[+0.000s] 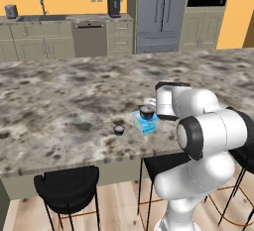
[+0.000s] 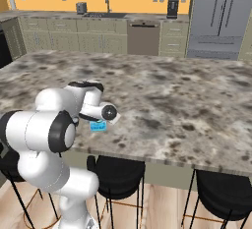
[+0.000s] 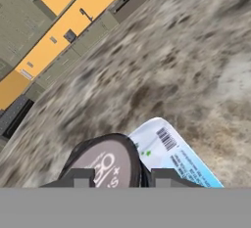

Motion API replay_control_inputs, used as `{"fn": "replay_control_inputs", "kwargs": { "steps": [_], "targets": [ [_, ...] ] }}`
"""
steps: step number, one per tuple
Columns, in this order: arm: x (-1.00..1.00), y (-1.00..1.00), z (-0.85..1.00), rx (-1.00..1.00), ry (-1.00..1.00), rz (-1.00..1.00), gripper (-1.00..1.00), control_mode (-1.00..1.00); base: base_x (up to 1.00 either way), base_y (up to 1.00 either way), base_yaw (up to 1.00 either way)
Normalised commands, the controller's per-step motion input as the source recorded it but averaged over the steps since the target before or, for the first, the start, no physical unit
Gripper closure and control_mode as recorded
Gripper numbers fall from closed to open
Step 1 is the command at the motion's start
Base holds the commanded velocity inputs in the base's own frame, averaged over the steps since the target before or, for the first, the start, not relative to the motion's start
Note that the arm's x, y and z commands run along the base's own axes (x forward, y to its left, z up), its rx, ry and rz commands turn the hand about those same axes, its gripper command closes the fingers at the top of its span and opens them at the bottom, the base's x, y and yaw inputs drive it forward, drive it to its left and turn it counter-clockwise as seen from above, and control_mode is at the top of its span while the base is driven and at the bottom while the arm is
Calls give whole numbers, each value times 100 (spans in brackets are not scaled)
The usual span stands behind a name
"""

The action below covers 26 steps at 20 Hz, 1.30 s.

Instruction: Stack the yogurt containers by placing the smaller containers on top of the larger containers.

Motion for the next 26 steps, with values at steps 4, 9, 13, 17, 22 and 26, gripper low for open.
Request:
{"fn": "replay_control_inputs", "kwargs": {
  "steps": [4, 9, 13, 17, 22, 26],
  "targets": [
    [1, 0, 0, 0, 0, 0, 100, -100, 0, 0, 0],
    [1, 0, 0, 0, 0, 0, -100, -100, 0, 0, 0],
    [0, 0, 0, 0, 0, 0, -100, -100, 0, 0, 0],
    [0, -10, 0, 0, 0, 0, -100, -100, 0, 0, 0],
    [-1, -14, 12, 0, 0, 0, -100, -100, 0, 0, 0],
    [-6, -6, 36, -2, 2, 0, -100, -100, 0, 0, 0]
  ]
}}
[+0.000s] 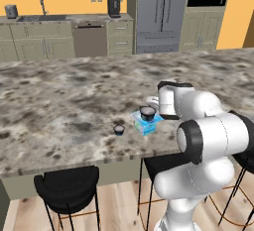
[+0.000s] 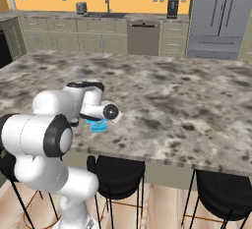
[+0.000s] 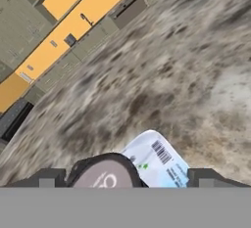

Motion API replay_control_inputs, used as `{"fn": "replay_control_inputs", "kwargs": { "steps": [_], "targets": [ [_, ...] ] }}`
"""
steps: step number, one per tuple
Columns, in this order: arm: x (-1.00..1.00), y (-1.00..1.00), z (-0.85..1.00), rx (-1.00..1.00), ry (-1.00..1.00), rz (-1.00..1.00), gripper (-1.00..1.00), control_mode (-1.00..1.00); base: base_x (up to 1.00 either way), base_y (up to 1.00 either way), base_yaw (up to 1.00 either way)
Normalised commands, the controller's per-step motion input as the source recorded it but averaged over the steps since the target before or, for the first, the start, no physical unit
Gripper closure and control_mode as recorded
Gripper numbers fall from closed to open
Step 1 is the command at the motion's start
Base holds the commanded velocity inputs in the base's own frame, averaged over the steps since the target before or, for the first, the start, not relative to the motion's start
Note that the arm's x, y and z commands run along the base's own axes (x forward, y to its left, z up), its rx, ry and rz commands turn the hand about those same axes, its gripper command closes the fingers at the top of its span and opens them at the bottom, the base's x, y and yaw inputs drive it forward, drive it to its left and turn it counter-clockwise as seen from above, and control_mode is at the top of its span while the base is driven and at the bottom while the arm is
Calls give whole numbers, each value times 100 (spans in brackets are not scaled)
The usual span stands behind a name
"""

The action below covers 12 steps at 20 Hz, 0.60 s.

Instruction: Stack the yogurt containers by placing the smaller containers on top of the larger containers.

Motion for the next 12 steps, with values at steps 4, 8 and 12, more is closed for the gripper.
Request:
{"fn": "replay_control_inputs", "kwargs": {
  "steps": [4, 8, 12],
  "targets": [
    [-10, 0, 51, -4, 11, 0, -100, -100, 0, 0, 0],
    [-9, -2, 57, -4, 16, 1, -100, -100, 0, 0, 0],
    [-8, -8, 63, -1, 17, 0, -100, -100, 0, 0, 0]
  ]
}}
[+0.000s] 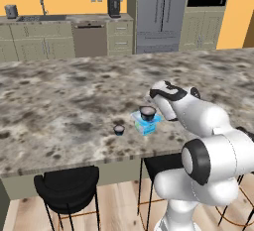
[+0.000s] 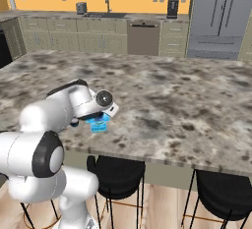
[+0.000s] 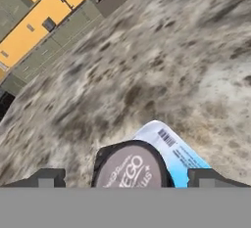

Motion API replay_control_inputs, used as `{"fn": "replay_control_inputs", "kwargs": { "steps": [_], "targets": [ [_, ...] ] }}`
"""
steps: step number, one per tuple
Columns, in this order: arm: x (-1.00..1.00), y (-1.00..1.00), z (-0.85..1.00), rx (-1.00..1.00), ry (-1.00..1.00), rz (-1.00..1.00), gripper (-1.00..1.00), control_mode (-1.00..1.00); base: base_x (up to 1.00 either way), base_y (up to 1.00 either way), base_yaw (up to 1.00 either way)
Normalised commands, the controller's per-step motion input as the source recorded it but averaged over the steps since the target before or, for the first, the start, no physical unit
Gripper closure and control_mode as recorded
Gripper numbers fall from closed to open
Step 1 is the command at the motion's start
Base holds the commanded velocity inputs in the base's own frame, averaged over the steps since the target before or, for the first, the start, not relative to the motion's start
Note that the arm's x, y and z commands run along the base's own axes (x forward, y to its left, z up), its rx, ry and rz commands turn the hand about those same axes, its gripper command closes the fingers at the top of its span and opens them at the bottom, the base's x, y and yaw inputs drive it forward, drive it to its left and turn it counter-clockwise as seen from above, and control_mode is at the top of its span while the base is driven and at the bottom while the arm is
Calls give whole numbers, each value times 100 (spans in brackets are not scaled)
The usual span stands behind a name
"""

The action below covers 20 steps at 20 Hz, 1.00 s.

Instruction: Stack the yogurt containers by placing the smaller containers on top of the larger containers.

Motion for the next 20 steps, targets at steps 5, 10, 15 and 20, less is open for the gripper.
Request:
{"fn": "replay_control_inputs", "kwargs": {
  "steps": [5, 10, 15, 20],
  "targets": [
    [-8, -14, 62, 0, 9, 0, -100, -100, 0, 0, 0],
    [-18, -3, 45, -4, 9, 0, -100, -100, 0, 0, 0],
    [-15, 8, 12, -2, 15, 6, -100, -100, 0, 0, 0],
    [-13, 29, 0, 0, 8, 15, -100, -100, 0, 0, 0]
  ]
}}
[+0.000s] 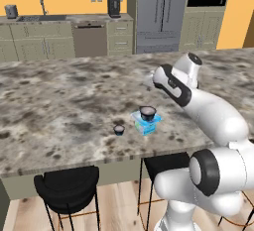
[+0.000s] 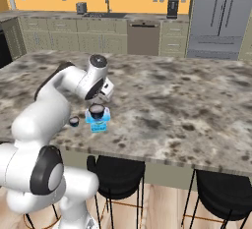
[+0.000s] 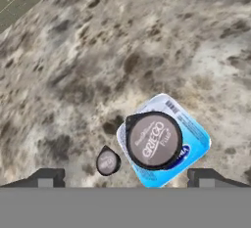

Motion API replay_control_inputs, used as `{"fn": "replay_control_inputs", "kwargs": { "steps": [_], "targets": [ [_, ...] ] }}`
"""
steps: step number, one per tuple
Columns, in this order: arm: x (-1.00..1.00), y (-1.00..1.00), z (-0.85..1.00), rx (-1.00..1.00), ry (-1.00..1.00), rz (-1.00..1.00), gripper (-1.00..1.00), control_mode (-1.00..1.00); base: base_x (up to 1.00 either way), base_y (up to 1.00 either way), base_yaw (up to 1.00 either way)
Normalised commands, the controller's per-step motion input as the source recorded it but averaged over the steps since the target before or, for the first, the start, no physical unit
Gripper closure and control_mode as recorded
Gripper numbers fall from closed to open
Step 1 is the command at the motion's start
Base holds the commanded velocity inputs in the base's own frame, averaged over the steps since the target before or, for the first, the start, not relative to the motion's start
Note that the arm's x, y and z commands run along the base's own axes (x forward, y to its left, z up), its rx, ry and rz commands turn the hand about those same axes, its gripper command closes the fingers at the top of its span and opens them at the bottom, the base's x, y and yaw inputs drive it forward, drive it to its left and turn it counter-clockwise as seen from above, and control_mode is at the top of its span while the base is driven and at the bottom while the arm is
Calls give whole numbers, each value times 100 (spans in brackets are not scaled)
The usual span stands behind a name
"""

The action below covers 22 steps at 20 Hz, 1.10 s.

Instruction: Stack the yogurt containers by placing the smaller containers on top of the larger containers.

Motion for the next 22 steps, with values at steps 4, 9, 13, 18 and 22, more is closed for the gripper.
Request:
{"fn": "replay_control_inputs", "kwargs": {
  "steps": [4, 9, 13, 18, 22],
  "targets": [
    [-24, 33, 0, -1, 1, 15, -100, -100, 0, 0, 0],
    [-49, 25, 0, -5, -3, 5, -100, -100, 0, 0, 0],
    [-44, 29, 0, -7, -3, 0, -100, -100, 0, 0, 0],
    [-22, 34, -5, -6, -5, 0, -100, -100, 0, 0, 0],
    [-8, 38, -5, -3, -2, 0, -100, -100, 0, 0, 0]
  ]
}}
